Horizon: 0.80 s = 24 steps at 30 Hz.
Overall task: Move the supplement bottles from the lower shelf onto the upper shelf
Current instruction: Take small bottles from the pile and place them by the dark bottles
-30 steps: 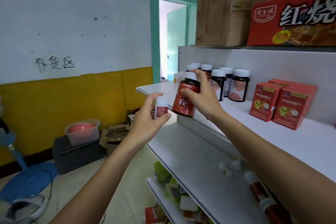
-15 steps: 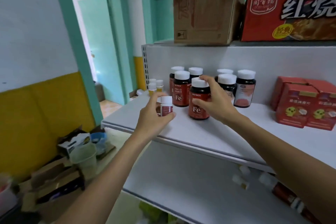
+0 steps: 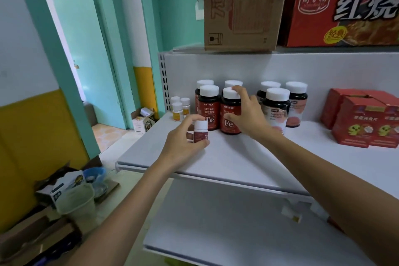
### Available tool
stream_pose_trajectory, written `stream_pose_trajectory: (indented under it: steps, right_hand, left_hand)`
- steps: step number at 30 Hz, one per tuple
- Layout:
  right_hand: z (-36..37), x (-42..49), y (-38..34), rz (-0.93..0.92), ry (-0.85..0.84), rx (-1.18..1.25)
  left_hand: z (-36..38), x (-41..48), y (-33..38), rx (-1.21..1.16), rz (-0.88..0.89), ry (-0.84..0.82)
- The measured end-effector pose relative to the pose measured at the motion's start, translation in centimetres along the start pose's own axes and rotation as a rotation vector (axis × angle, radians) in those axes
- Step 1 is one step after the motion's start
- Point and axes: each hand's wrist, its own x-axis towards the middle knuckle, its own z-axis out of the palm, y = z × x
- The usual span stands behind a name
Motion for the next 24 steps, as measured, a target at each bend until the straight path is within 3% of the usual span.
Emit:
stream_pose_trajectory:
  steps: [5, 8, 10, 15, 19, 24]
  right_hand:
    - [0.2, -0.7, 0.3, 0.041, 0.063, 0.055]
    - [-0.1, -2.4, 0.4, -0.118, 0.274, -0.016]
    - [-0.8, -3.8, 0.5, -0.223, 0.328, 0.002]
    - [-4.3, -7.2, 0.9, -0.050, -0.053, 0.388]
    - [-8.8, -9.2, 3.6, 0.066, -0.078, 0.575]
    - [-14.9, -11.3, 8.4, 0.040, -0.046, 0.516]
  left_hand:
    - [0.5, -0.1, -0.1, -0.032, -0.027, 0.018]
    - [0.9, -0.3, 0.5, -0.064, -0.006, 0.049]
    - [1.6, -0.5, 1.1, -0.088, 0.024, 0.056]
    - [5.3, -0.9, 3.6, -0.182, 0.132, 0.033]
    - [9.3, -0.9, 6.1, -0.407, 0.051, -0.083]
    - [15.4, -1.0, 10.3, -0.628, 0.027, -0.274]
